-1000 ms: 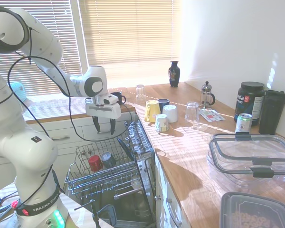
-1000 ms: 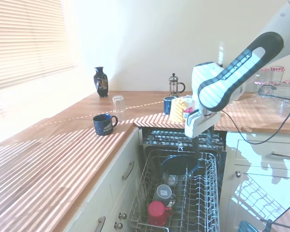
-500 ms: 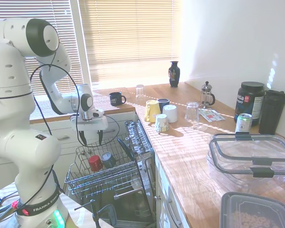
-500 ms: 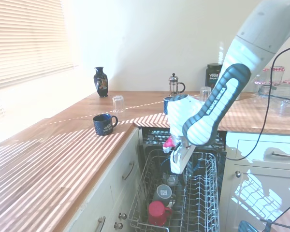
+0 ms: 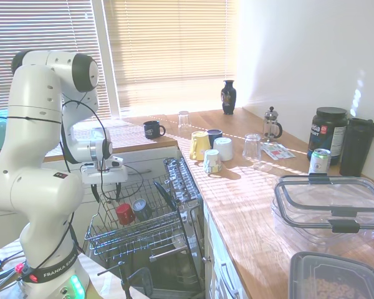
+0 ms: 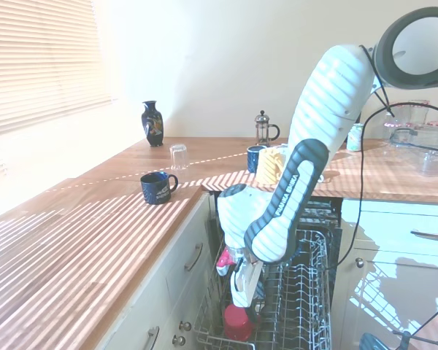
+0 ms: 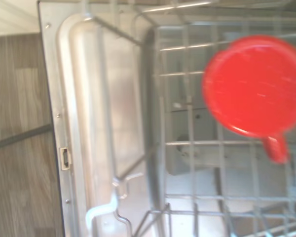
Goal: Remove a mug cup out of the dishwasher
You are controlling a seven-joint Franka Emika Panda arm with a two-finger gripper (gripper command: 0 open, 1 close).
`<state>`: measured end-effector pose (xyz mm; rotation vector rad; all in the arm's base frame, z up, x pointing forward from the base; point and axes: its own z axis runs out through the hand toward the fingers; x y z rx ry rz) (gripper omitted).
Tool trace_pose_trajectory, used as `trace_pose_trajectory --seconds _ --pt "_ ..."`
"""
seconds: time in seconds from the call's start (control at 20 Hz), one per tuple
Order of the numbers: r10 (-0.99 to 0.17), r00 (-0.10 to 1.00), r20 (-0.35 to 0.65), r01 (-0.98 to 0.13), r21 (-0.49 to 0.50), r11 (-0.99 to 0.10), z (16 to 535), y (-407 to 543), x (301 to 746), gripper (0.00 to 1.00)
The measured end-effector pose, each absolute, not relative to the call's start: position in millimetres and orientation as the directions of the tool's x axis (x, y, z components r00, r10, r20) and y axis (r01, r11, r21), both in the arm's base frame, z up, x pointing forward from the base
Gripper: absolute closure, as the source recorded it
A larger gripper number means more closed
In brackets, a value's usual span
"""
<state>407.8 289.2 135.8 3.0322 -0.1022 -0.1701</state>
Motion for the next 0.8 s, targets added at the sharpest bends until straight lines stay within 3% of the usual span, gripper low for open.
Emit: trace_pose_trajectory --seconds 0.8 --pt "0.012 0.99 -0.137 0.032 0.147 -0.989 67.5 280.0 408.9 0.0"
